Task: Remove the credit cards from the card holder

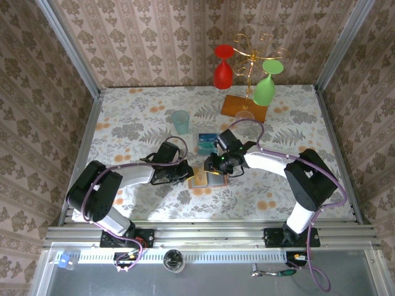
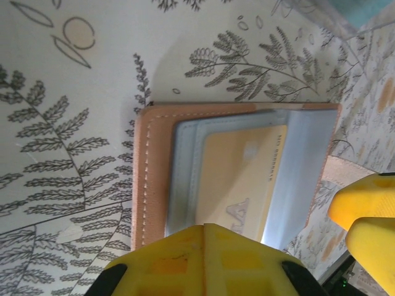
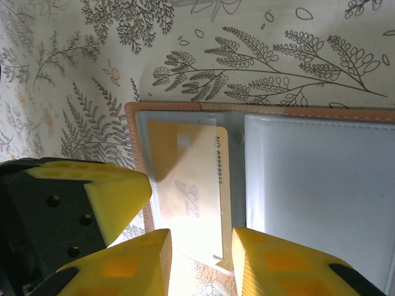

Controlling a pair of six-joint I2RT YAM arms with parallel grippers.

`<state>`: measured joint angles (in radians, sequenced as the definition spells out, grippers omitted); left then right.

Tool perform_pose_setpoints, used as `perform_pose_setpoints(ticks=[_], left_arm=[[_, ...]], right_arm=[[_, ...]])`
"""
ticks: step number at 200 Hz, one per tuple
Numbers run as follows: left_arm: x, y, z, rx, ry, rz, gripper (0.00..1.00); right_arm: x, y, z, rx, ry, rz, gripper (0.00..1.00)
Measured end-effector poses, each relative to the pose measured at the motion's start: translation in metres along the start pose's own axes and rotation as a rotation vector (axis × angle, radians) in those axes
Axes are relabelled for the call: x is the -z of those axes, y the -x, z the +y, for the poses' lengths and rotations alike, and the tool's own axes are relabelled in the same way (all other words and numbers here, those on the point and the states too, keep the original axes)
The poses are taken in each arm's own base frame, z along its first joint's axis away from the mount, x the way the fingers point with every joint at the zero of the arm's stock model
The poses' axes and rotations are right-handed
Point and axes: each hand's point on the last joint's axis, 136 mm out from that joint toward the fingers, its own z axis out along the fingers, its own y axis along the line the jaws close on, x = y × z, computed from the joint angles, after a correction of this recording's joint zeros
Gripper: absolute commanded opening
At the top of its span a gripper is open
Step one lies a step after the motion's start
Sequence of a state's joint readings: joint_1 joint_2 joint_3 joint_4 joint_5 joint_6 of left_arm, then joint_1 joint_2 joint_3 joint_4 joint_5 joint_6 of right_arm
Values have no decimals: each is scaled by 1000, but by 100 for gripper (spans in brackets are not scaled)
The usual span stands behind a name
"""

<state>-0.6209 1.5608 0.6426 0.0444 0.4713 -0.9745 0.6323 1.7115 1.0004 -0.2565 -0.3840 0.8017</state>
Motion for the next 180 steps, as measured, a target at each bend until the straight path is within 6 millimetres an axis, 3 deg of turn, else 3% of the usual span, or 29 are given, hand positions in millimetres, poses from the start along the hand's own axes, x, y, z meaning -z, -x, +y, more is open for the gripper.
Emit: perform_pose_setpoints(ticks=[108,180], left_arm=[[-1,2,5,-17,8,-1,4],[-1,3,5,-15,8,-3,3]], right_arm=[[-16,-5,7,-3,21,31,31],[-26,-8,1,-28,12,56,29]])
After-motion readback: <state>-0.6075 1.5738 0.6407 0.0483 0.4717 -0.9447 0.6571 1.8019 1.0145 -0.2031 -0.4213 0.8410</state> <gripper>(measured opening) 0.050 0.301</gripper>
